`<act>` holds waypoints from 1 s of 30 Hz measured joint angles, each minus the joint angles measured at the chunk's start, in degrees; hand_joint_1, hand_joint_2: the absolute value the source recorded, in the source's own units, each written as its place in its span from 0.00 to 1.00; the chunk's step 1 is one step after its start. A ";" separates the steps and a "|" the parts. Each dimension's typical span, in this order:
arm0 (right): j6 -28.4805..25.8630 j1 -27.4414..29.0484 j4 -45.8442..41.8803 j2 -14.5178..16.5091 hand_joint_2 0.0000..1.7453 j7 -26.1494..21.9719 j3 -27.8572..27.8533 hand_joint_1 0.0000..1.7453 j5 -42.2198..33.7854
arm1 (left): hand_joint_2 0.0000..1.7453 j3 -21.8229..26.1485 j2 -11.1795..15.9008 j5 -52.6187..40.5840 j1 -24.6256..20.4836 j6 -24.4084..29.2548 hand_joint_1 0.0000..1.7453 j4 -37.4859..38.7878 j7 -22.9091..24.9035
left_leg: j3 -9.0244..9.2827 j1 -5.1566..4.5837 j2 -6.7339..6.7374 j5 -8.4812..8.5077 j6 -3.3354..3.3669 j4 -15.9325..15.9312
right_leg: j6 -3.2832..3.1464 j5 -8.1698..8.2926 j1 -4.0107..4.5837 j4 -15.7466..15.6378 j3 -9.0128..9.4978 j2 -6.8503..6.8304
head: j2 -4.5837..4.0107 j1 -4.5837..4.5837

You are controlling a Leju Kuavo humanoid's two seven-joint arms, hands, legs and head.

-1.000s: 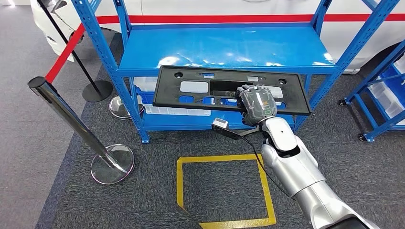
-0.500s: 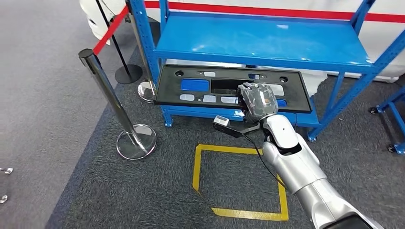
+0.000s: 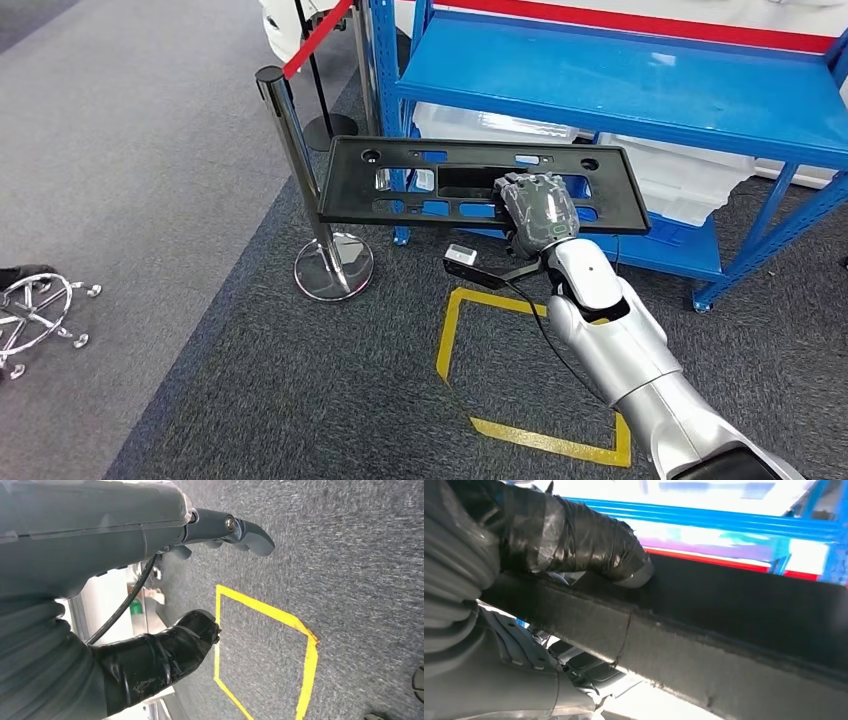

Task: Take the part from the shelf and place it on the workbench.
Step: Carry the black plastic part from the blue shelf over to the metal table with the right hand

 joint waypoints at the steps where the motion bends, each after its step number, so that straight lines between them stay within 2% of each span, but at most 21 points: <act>1: 0.00 -0.02 0.02 0.06 1.00 0.00 0.04 1.00 0.00 | 1.00 0.01 0.09 -0.08 0.12 0.01 0.00 0.00 0.00 | -0.22 -0.01 -0.53 0.66 -0.33 -0.40 | -0.03 0.40 -0.12 -0.30 -0.24 -0.61 | 0.00 0.00; 3: -0.01 -0.09 0.05 0.26 1.00 0.01 0.12 1.00 0.00 | 1.00 0.01 0.15 -0.21 0.25 -0.02 0.00 0.02 0.01 | -1.07 -0.13 0.63 -0.48 -0.90 0.27 | -0.60 1.61 -0.38 -0.83 -1.02 -2.11 | 0.01 0.01; 5: -0.05 -0.14 0.08 0.40 1.00 0.01 0.15 1.00 -0.01 | 1.00 0.00 0.14 -0.31 0.20 -0.03 0.00 0.04 0.00 | -2.58 -0.03 3.49 -5.64 -1.51 5.02 | -1.26 2.88 -0.35 -1.08 -2.18 -3.55 | 0.01 0.00; 7: -0.09 -0.11 0.20 0.44 1.00 0.02 0.16 1.00 -0.04 | 1.00 -0.01 0.16 -0.35 0.08 -0.01 0.00 0.04 -0.02 | -4.09 0.25 4.79 -10.47 -2.17 12.62 | -1.50 3.89 -0.11 -0.97 -3.62 -4.96 | 0.00 0.00; 8: -0.10 -0.06 0.29 0.44 1.00 0.02 0.16 1.00 -0.06 | 1.00 -0.01 0.16 -0.35 0.05 0.00 0.00 0.04 -0.03 | -4.23 0.33 4.92 -11.01 -2.40 15.52 | -1.50 4.37 -0.02 -0.85 -4.39 -5.70 | 0.00 0.00; 9: -0.12 -0.01 0.38 0.44 1.00 0.02 0.16 1.00 -0.09 | 1.00 -0.01 0.16 -0.35 0.04 -0.01 0.00 0.04 -0.05 | -3.56 0.36 4.97 -10.20 -2.52 16.73 | -1.49 4.83 0.06 -0.71 -5.16 -6.46 | 0.00 0.00; 11: -0.15 0.08 0.43 0.44 1.00 0.00 0.16 1.00 -0.13 | 1.00 -0.01 0.19 -0.36 0.04 -0.01 0.00 0.04 -0.09 | 0.84 0.19 5.60 -7.10 -2.22 13.06 | -1.43 5.64 0.33 -0.42 -6.48 -7.81 | 0.00 -0.01; 13: -0.19 0.10 0.43 0.43 1.00 0.01 0.17 1.00 -0.16 | 1.00 0.00 0.45 -0.37 0.01 0.00 0.00 0.02 -0.16 | 7.34 -0.43 7.66 -7.08 -1.21 4.42 | -1.19 6.27 0.59 -0.20 -7.17 -8.99 | 0.00 0.00; 14: -0.22 0.09 0.43 0.42 1.00 0.02 0.18 1.00 -0.17 | 1.00 0.01 0.60 -0.40 0.00 0.00 0.00 0.01 -0.19 | 9.51 -0.81 8.44 -7.79 -0.72 1.04 | -0.96 6.66 0.58 -0.21 -7.30 -9.63 | 0.01 0.00; 15: -0.24 0.08 0.44 0.42 1.00 0.01 0.17 1.00 -0.18 | 1.00 0.01 0.73 -0.44 0.01 0.00 0.00 0.01 -0.23 | 10.58 -1.16 8.75 -8.36 -0.26 -1.10 | -0.68 7.06 0.50 -0.30 -7.36 -10.27 | 0.01 0.00; 17: -0.27 0.06 0.46 0.45 1.00 -0.02 0.18 1.00 -0.18 | 1.00 0.02 0.84 -0.54 0.07 -0.01 0.00 0.02 -0.25 | 10.40 -1.28 7.96 -7.38 0.54 -2.53 | -0.05 7.66 0.26 -0.51 -7.47 -10.91 | 0.01 -0.01; 19: -0.33 0.00 0.50 0.46 1.00 -0.04 0.18 1.00 -0.21 | 1.00 0.02 0.87 -0.63 -0.04 -0.08 0.00 0.02 -0.17 | 9.58 -0.84 7.15 -5.61 1.39 -3.40 | 0.60 5.21 0.02 1.06 -8.20 -8.33 | 0.00 -0.01; 21: -0.39 0.01 0.57 0.28 1.00 -0.05 0.18 1.00 -0.25 | 1.00 0.02 0.84 -0.75 -0.20 -0.17 0.00 0.02 -0.05 | 7.92 -0.49 6.24 -4.04 1.82 -3.42 | 1.11 -0.35 -0.27 6.86 -9.88 -4.93 | 0.00 -0.01; 22: -0.39 0.10 0.61 0.17 1.00 -0.05 0.18 1.00 -0.26 | 1.00 0.02 0.83 -0.81 -0.21 -0.22 0.00 0.02 0.00 | 6.86 -0.43 5.70 -3.39 1.86 -3.14 | 1.29 -2.57 -0.38 10.63 -10.68 -4.23 | 0.00 -0.01; 23: -0.39 0.22 0.67 0.05 1.00 -0.05 0.18 1.00 -0.26 | 1.00 0.02 0.80 -0.85 -0.17 -0.27 0.00 0.02 0.01 | 5.77 -0.35 5.07 -2.82 1.76 -2.77 | 1.48 -3.50 -0.49 13.60 -11.02 -3.99 | 0.00 -0.01; 24: -0.39 0.33 0.73 -0.01 1.00 -0.05 0.18 1.00 -0.26 | 1.00 0.02 0.77 -0.87 -0.13 -0.34 0.00 0.02 0.02 | 4.65 -0.22 4.43 -2.31 1.57 -2.29 | 1.67 -3.09 -0.63 14.92 -10.59 -3.92 | 0.00 -0.01; 25: -0.39 0.39 0.77 -0.03 1.00 -0.04 0.18 1.00 -0.26 | 1.00 0.02 0.73 -0.89 -0.10 -0.39 0.00 0.02 0.02 | 3.51 0.00 3.80 -1.87 1.29 -1.71 | 1.89 -1.74 -0.81 14.24 -9.24 -3.81 | 0.00 -0.01; 26: -0.39 0.39 0.80 -0.04 1.00 -0.03 0.18 1.00 -0.26 | 1.00 0.02 0.69 -0.90 -0.09 -0.44 0.00 0.02 0.02 | 2.40 0.27 3.18 -1.51 0.94 -1.02 | 2.16 -0.23 -1.08 11.73 -7.05 -3.45 | 0.00 -0.01; 27: -0.39 0.36 0.80 -0.04 1.00 -0.02 0.18 1.00 -0.26 | 1.00 0.02 0.71 -0.91 -0.11 -0.48 0.00 0.02 0.01 | 1.27 0.49 2.58 -1.19 0.52 -0.30 | 2.49 0.18 -1.32 8.36 -4.55 -2.42 | 0.01 -0.01; 29: -0.39 0.41 0.82 -0.06 1.00 -0.01 0.19 1.00 -0.26 | 1.00 0.03 0.78 -0.93 -0.17 -0.53 0.00 0.02 0.00 | -0.40 0.64 1.36 -0.42 -0.33 0.92 | 2.46 -0.38 -1.58 3.27 -1.40 -0.35 | 0.01 -0.04; 30: -0.39 0.47 0.84 -0.07 1.00 0.00 0.20 1.00 -0.26 | 1.00 0.03 0.81 -0.93 -0.15 -0.54 0.00 0.02 -0.01 | -0.94 0.63 0.73 0.14 -0.73 1.09 | 2.19 -0.96 -1.44 2.43 -1.10 0.22 | 0.01 -0.05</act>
